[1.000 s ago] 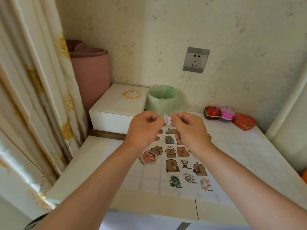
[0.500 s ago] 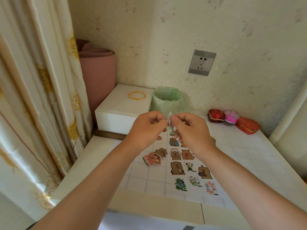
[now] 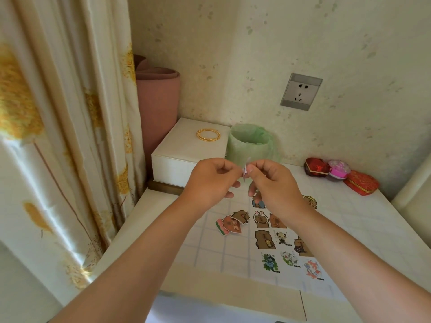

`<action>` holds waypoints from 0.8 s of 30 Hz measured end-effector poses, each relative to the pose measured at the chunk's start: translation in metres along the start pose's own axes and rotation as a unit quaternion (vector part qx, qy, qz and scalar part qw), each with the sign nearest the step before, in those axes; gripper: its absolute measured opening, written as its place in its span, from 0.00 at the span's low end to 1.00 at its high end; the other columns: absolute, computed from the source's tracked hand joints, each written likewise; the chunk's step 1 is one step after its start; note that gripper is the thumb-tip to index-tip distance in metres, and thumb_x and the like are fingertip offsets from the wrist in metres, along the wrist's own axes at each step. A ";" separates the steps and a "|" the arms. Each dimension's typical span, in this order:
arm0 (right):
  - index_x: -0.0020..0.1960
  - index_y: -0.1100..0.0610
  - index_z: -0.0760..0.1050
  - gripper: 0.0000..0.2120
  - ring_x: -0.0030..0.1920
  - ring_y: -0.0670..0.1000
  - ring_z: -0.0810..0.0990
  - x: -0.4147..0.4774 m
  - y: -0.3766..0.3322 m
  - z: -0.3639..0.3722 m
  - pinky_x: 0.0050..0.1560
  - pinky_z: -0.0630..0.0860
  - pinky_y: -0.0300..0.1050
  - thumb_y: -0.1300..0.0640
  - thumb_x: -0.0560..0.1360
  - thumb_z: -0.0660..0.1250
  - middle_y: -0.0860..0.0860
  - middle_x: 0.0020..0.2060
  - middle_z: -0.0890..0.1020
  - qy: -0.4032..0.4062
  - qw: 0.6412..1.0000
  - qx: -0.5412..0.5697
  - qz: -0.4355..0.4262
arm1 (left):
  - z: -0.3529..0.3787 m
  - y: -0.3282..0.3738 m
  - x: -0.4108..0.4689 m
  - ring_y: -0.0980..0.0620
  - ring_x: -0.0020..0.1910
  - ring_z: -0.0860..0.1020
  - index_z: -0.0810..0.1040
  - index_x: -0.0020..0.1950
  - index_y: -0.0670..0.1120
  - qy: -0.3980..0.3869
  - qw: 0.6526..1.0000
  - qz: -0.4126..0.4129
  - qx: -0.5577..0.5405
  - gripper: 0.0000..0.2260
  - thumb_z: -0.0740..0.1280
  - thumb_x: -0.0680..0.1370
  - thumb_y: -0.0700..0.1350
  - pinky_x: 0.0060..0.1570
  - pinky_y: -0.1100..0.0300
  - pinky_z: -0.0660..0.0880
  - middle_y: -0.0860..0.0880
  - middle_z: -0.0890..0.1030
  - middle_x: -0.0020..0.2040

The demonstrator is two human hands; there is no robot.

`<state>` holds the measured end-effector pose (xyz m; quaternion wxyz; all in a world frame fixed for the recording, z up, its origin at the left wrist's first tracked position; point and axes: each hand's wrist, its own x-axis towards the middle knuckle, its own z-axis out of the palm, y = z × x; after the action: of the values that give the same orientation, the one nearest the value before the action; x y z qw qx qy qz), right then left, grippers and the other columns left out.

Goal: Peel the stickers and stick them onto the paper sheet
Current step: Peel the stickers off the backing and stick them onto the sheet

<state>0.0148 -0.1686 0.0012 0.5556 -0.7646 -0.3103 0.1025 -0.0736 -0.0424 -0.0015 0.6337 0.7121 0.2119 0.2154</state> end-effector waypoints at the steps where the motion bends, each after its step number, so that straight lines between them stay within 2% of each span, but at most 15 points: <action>1: 0.48 0.57 0.80 0.09 0.24 0.43 0.75 0.001 0.000 0.002 0.27 0.73 0.37 0.55 0.82 0.64 0.46 0.30 0.80 0.000 1.000 -0.003 0.001 | -0.003 0.000 0.001 0.54 0.42 0.85 0.84 0.46 0.44 0.008 1.000 -0.001 0.004 0.05 0.69 0.78 0.43 0.41 0.54 0.84 0.48 0.85 0.44; 3: 0.49 0.55 0.80 0.09 0.25 0.44 0.76 0.006 0.001 0.004 0.29 0.74 0.38 0.54 0.82 0.63 0.49 0.31 0.81 0.001 1.000 -0.009 0.008 | -0.009 -0.001 0.003 0.52 0.42 0.84 0.82 0.45 0.45 0.033 0.999 -0.006 0.021 0.05 0.67 0.77 0.43 0.41 0.51 0.84 0.48 0.85 0.44; 5: 0.51 0.55 0.79 0.09 0.28 0.46 0.77 0.015 0.002 0.006 0.30 0.75 0.41 0.54 0.83 0.61 0.51 0.38 0.83 0.007 1.000 -0.008 0.016 | -0.017 -0.003 0.008 0.49 0.42 0.84 0.81 0.43 0.48 0.062 0.996 0.002 0.071 0.04 0.67 0.76 0.44 0.43 0.48 0.83 0.50 0.85 0.42; 8: 0.52 0.56 0.77 0.09 0.27 0.46 0.76 0.035 -0.001 0.007 0.28 0.75 0.41 0.55 0.84 0.59 0.48 0.45 0.81 0.027 0.999 -0.016 0.020 | -0.030 -0.003 0.014 0.49 0.42 0.83 0.77 0.42 0.51 0.110 0.988 0.008 0.109 0.04 0.64 0.76 0.46 0.45 0.45 0.82 0.52 0.84 0.41; 12: 0.48 0.56 0.76 0.10 0.25 0.47 0.74 0.077 -0.010 0.007 0.27 0.74 0.42 0.56 0.84 0.59 0.50 0.43 0.80 0.062 0.997 -0.038 0.000 | -0.044 0.002 0.019 0.49 0.35 0.80 0.76 0.47 0.42 0.145 0.988 -0.003 0.050 0.06 0.62 0.79 0.44 0.39 0.45 0.81 0.45 0.84 0.42; 15: 0.40 0.55 0.78 0.13 0.26 0.47 0.74 0.115 -0.015 0.003 0.33 0.74 0.43 0.56 0.82 0.63 0.49 0.34 0.81 0.119 0.988 -0.089 -0.030 | -0.048 0.002 0.024 0.49 0.35 0.80 0.76 0.46 0.43 0.133 0.989 0.001 0.057 0.06 0.62 0.78 0.44 0.39 0.46 0.81 0.47 0.84 0.41; 17: 0.37 0.57 0.80 0.13 0.31 0.47 0.77 0.137 -0.014 -0.002 0.38 0.73 0.43 0.57 0.79 0.65 0.50 0.33 0.82 0.145 0.976 -0.156 -0.050 | -0.047 0.000 0.028 0.47 0.38 0.82 0.76 0.44 0.45 0.120 0.990 0.000 0.071 0.06 0.62 0.77 0.44 0.43 0.46 0.82 0.49 0.84 0.40; 20: 0.39 0.63 0.83 0.10 0.41 0.56 0.84 0.160 -0.004 -0.007 0.44 0.81 0.50 0.58 0.75 0.68 0.55 0.39 0.86 0.138 0.958 -0.251 -0.036 | -0.042 -0.002 0.032 0.46 0.42 0.82 0.76 0.42 0.47 0.101 0.992 -0.003 0.082 0.05 0.63 0.76 0.45 0.46 0.44 0.82 0.50 0.84 0.40; 22: 0.41 0.56 0.85 0.06 0.47 0.53 0.84 0.164 0.002 -0.008 0.51 0.81 0.52 0.57 0.74 0.71 0.50 0.43 0.86 0.114 0.956 -0.271 -0.014 | -0.038 -0.002 0.035 0.45 0.42 0.82 0.76 0.41 0.47 0.089 0.992 -0.005 0.089 0.05 0.63 0.76 0.45 0.45 0.43 0.82 0.49 0.84 0.41; 24: 0.44 0.51 0.85 0.03 0.50 0.50 0.83 0.165 0.006 -0.009 0.54 0.80 0.50 0.57 0.74 0.72 0.46 0.45 0.85 0.102 0.957 -0.272 -0.011 | -0.033 -0.001 0.036 0.47 0.38 0.81 0.76 0.43 0.46 0.083 0.993 -0.009 0.087 0.05 0.63 0.76 0.45 0.42 0.45 0.83 0.48 0.84 0.41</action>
<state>0.1511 -0.0803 0.0299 0.3565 -0.8898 -0.2761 -0.0702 -0.0629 0.0052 0.0020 0.5518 0.7421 0.2879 0.2486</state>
